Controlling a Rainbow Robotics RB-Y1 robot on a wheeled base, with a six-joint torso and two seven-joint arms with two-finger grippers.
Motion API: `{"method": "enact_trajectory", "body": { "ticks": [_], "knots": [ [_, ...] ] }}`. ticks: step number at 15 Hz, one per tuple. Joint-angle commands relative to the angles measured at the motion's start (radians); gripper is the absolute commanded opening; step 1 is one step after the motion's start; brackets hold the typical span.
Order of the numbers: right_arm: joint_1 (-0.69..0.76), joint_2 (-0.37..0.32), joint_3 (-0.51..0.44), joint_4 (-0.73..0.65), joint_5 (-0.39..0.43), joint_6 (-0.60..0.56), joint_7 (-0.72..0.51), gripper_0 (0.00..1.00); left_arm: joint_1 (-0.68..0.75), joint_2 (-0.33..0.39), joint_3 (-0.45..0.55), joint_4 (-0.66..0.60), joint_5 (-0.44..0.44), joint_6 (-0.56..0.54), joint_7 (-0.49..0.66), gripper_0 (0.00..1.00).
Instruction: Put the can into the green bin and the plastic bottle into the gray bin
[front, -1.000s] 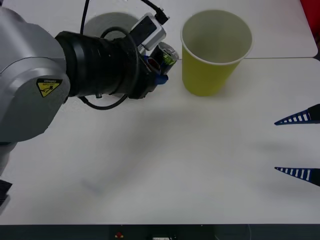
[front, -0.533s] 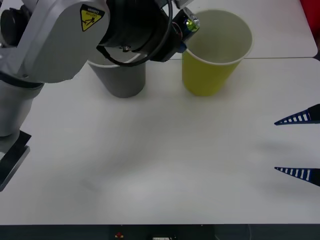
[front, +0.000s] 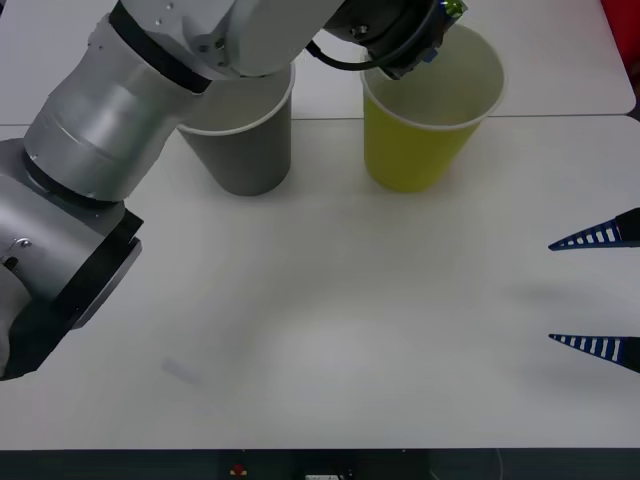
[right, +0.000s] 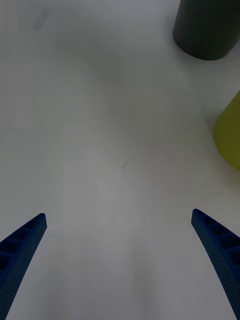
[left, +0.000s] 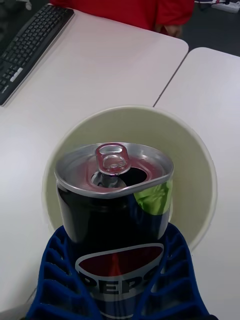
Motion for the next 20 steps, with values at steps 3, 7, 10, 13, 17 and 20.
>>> {"method": "enact_trajectory", "body": {
  "ticks": [3, 7, 10, 13, 17, 20],
  "knots": [
    [0.0, 0.0, 0.0, 0.0, 0.0, 0.0, 0.0, 1.0, -0.089, -0.066, -0.008, 0.209, -0.01, 0.094, -0.024, 0.0],
    [0.0, 0.0, 0.0, 0.0, 0.0, 0.0, 0.0, 1.0, -0.101, -0.089, -0.04, 0.271, -0.048, 0.136, -0.038, 0.0],
    [0.0, 0.0, 0.0, 0.0, 0.0, 0.0, 0.0, 1.0, -0.099, -0.088, -0.043, 0.272, -0.051, 0.136, -0.039, 0.0],
    [0.0, 0.0, 0.0, 0.0, 0.0, 0.0, 0.0, 1.0, -0.099, -0.089, -0.041, 0.272, -0.056, 0.122, -0.041, 0.0],
    [0.0, 0.0, 0.0, 0.0, 0.0, 0.0, 0.0, 1.0, -0.099, -0.089, -0.041, 0.272, -0.051, 0.117, -0.058, 1.0],
    [0.0, 0.0, 0.0, 0.0, 0.0, 0.0, 0.0, 1.0, -0.099, -0.088, -0.041, 0.272, -0.034, 0.116, -0.073, 1.0]
  ]
}}
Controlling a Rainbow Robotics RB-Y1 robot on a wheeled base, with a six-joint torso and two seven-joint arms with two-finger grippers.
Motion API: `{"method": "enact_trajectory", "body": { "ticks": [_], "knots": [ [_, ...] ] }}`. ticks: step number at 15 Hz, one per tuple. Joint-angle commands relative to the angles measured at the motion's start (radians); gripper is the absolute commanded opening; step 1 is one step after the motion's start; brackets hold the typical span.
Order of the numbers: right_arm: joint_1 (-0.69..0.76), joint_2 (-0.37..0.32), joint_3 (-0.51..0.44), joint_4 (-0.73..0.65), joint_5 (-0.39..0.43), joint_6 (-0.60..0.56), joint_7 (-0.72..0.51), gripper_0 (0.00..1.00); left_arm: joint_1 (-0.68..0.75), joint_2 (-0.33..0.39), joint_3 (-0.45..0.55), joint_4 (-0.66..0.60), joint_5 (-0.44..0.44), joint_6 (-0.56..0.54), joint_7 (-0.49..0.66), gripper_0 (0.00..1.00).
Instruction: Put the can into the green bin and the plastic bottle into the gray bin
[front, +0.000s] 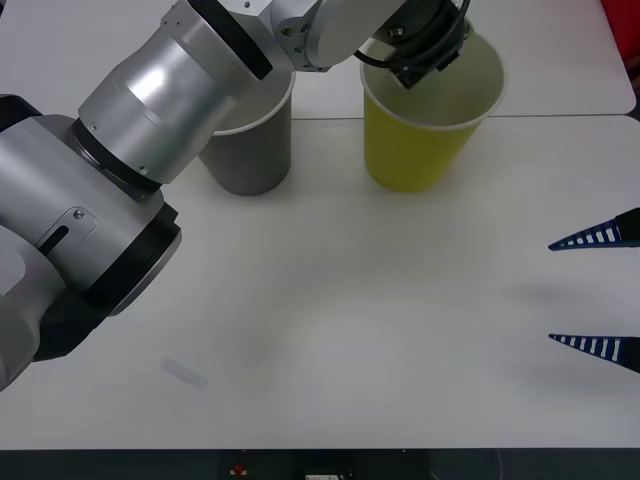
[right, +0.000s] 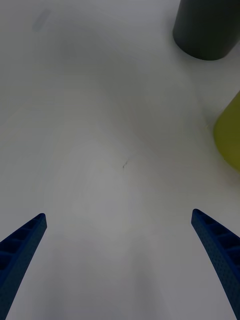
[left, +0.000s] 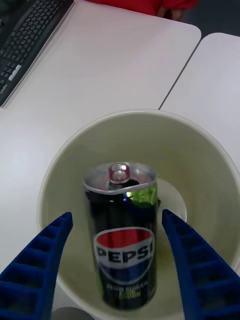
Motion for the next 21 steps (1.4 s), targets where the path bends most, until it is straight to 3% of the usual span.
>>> {"method": "enact_trajectory", "body": {
  "ticks": [1, 4, 8, 11, 13, 17, 21],
  "knots": [
    [0.0, 0.0, 0.0, 0.0, 0.0, 0.0, 0.0, 1.0, 0.0, 0.002, 0.0, 0.0, 0.031, -0.001, -0.019, 1.0],
    [0.0, 0.0, 0.0, 0.0, 0.0, 0.0, 0.0, 1.0, 0.039, 0.056, 0.029, -0.071, 0.131, -0.003, -0.109, 1.0],
    [0.0, 0.0, 0.0, 0.0, 0.0, 0.0, 0.0, 1.0, 0.18, 0.175, 0.054, -0.31, 0.232, -0.018, -0.154, 1.0],
    [0.0, 0.0, 0.0, 0.0, 0.0, 0.0, 0.0, 1.0, 0.293, 0.249, 0.117, -0.494, 0.272, -0.08, -0.21, 1.0],
    [0.0, 0.0, 0.0, 0.0, 0.0, 0.0, 0.0, 1.0, 0.373, 0.296, 0.158, -0.572, 0.344, -0.078, -0.252, 1.0],
    [0.0, 0.0, 0.0, 0.0, 0.0, 0.0, 0.0, 1.0, 0.522, 0.418, 0.213, -0.71, 0.468, -0.078, -0.299, 1.0],
    [0.0, 0.0, 0.0, 0.0, 0.0, 0.0, 0.0, 1.0, 0.649, 0.523, 0.275, -0.759, 0.591, -0.054, -0.442, 1.0]
  ]
}}
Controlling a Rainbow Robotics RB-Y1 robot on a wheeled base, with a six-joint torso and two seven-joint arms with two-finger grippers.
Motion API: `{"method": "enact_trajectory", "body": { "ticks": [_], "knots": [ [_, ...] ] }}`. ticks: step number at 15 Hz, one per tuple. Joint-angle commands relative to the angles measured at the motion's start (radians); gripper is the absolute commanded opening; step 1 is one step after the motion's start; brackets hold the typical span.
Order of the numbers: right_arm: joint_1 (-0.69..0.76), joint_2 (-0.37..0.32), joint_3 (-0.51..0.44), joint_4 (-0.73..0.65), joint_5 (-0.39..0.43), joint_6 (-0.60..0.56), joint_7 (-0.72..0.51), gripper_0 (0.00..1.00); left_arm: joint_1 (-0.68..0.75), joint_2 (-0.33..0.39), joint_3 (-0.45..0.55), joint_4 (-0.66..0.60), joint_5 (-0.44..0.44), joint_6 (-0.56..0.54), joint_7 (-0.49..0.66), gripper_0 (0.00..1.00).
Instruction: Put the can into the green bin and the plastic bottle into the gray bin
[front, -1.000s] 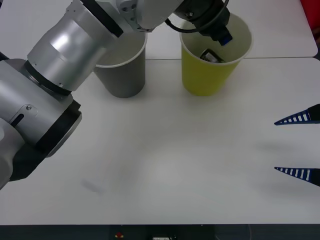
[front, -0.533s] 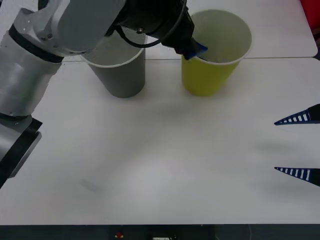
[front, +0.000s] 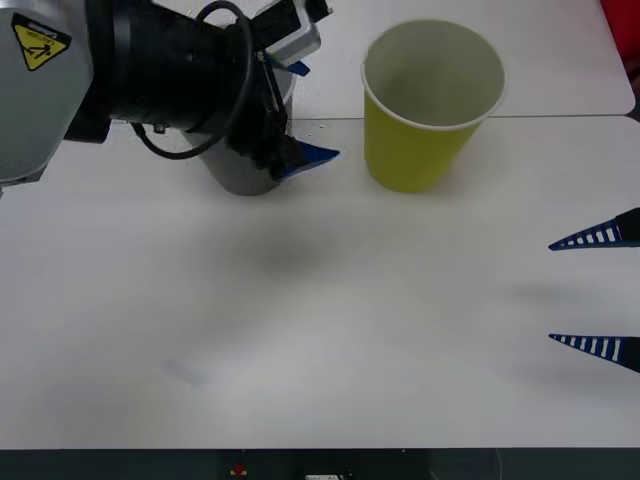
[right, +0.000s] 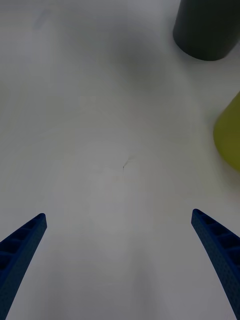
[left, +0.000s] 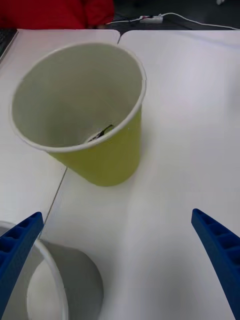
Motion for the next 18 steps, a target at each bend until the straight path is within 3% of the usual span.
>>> {"method": "enact_trajectory", "body": {
  "ticks": [1, 5, 13, 18],
  "knots": [
    [0.0, 0.0, 0.0, 0.0, 0.0, 0.0, 0.0, 1.0, 0.084, 0.086, 0.03, -0.015, 0.095, 0.034, -0.099, 1.0],
    [0.0, 0.0, 0.0, 0.0, 0.0, 0.0, 0.0, 1.0, 0.244, 0.225, 0.069, -0.052, 0.215, 0.117, -0.232, 1.0],
    [0.0, 0.0, 0.0, 0.0, 0.0, 0.0, 0.0, 1.0, 0.521, 0.395, 0.239, -0.064, 0.47, 0.12, -0.521, 1.0],
    [0.0, 0.0, 0.0, 0.0, 0.0, 0.0, 0.0, 1.0, 0.699, 0.495, 0.337, -0.084, 0.605, 0.12, -0.554, 1.0]
  ]
}}
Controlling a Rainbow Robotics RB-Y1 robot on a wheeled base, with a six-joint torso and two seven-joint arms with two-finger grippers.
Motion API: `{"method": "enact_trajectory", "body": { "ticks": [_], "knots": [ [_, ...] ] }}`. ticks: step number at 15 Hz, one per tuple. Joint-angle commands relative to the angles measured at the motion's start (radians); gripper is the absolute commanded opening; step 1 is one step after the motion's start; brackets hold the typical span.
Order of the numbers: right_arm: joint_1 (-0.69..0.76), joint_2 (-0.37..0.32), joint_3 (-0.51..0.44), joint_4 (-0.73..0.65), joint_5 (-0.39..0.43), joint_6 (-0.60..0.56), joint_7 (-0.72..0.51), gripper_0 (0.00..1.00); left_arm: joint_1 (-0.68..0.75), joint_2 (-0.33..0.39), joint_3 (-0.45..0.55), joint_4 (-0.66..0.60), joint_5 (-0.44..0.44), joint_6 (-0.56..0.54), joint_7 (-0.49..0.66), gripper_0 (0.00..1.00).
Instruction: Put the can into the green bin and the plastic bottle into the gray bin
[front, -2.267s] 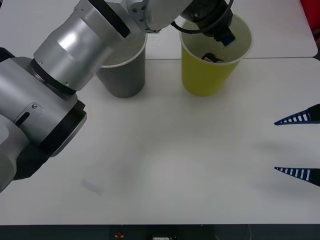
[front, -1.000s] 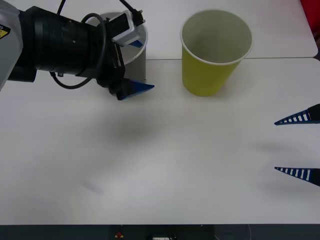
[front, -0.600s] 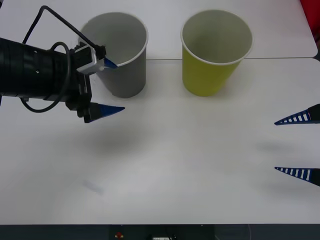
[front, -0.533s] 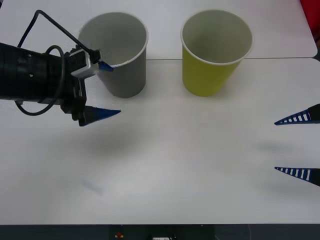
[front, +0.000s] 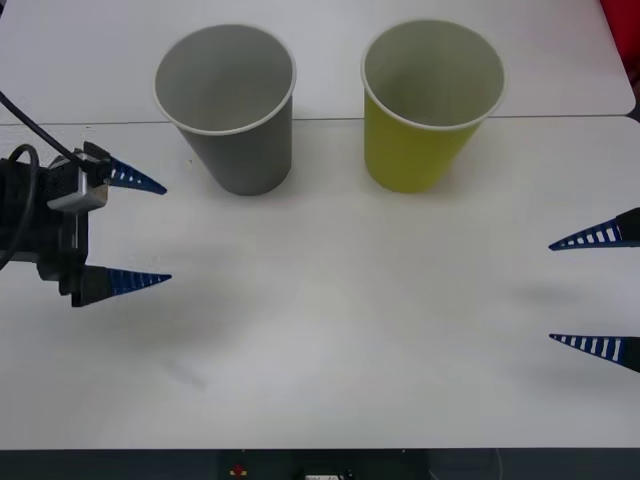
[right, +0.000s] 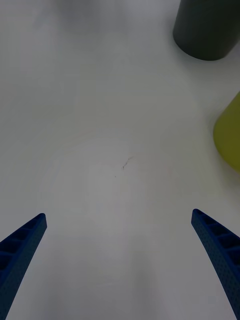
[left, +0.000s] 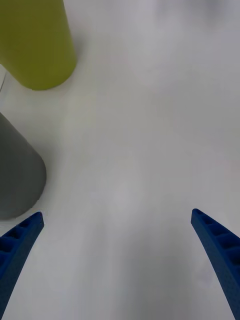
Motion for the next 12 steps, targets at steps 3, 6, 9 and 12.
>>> {"method": "enact_trajectory", "body": {
  "ticks": [3, 6, 9, 12],
  "knots": [
    [0.0, 0.0, 0.0, 0.0, 0.0, 0.0, 0.0, 1.0, 0.15, 0.034, 0.101, -0.054, 0.036, 0.0, -0.019, 1.0],
    [0.0, 0.0, 0.0, 0.0, 0.0, 0.0, 0.0, 1.0, 0.202, 0.036, 0.135, -0.068, 0.03, -0.001, -0.025, 1.0],
    [0.0, 0.0, 0.0, 0.0, 0.0, 0.0, 0.0, 1.0, 0.216, 0.034, 0.138, -0.071, 0.024, 0.0, -0.028, 1.0],
    [0.0, 0.0, 0.0, 0.0, 0.0, 0.0, 0.0, 1.0, 0.217, 0.034, 0.138, -0.071, 0.019, 0.0, -0.025, 1.0]
  ]
}}
